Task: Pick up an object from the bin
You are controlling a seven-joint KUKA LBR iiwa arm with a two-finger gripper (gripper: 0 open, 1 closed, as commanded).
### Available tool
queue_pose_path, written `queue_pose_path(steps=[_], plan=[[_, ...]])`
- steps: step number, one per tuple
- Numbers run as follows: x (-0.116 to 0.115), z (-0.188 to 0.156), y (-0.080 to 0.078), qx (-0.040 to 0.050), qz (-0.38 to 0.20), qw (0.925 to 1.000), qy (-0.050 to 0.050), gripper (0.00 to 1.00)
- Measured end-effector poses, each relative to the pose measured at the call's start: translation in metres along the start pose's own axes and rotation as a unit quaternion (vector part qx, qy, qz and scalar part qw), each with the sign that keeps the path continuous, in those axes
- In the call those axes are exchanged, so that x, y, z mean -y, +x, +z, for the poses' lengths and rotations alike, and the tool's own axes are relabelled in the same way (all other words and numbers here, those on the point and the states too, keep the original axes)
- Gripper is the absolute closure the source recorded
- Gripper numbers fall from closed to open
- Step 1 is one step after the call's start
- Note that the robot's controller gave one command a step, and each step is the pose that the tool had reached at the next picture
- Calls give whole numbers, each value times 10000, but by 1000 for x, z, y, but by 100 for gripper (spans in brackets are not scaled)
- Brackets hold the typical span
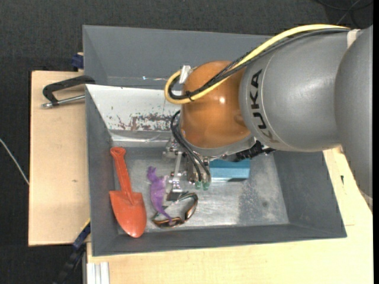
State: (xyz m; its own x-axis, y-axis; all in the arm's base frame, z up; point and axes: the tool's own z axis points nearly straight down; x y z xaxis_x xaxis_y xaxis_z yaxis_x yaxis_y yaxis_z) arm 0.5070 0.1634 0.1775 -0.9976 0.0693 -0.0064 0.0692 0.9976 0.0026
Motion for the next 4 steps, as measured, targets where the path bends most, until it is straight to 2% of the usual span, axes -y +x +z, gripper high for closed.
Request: queue_pose_path(steps=[1,2,3,4], plan=[[-30,60,2,-9,-163,9999,-2,0],[-32,63,1,-90,-242,9997,27,0],[-18,46,0,28,-229,9997,-17,0],[38,94,-7,2,-577,9983,-19,0]])
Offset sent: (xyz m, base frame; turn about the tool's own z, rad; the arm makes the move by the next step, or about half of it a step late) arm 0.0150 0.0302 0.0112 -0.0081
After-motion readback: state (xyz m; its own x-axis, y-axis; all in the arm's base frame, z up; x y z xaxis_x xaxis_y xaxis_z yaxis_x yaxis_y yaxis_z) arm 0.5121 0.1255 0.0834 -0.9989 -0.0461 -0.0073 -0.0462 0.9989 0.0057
